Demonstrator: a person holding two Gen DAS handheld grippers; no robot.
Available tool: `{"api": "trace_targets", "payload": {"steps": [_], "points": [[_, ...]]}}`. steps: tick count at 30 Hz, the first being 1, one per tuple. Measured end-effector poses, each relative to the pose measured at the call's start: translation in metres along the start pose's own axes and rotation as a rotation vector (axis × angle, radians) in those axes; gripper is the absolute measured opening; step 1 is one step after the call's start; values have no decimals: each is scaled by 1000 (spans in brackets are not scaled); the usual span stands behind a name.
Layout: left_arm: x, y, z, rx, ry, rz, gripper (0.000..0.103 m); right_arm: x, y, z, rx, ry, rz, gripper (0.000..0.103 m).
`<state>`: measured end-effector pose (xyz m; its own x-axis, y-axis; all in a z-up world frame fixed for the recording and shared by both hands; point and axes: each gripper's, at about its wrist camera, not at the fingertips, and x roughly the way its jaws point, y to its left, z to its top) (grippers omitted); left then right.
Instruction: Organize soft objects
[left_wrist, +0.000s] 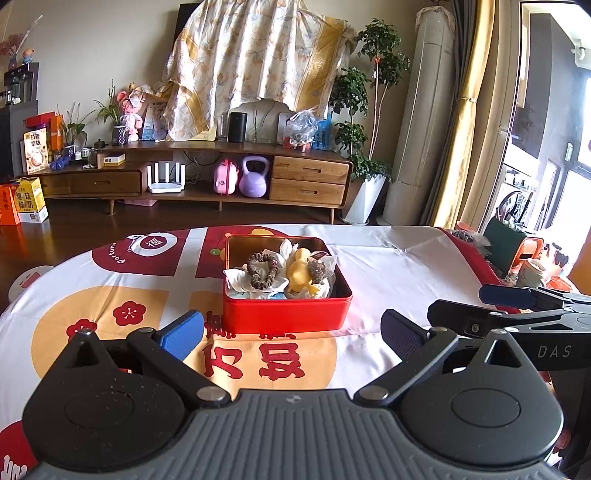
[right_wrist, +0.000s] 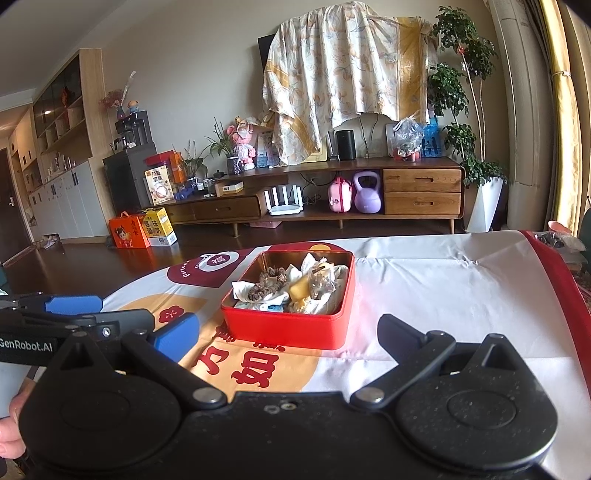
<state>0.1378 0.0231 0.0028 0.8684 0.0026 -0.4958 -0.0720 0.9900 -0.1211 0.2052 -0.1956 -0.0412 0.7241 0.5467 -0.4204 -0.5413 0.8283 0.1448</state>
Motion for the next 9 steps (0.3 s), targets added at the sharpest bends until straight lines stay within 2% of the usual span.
{"api": "trace_targets", "payload": {"steps": [9], "points": [[3, 1, -3, -11, 6, 0, 103, 1, 0, -3, 2, 3, -1, 103]]}}
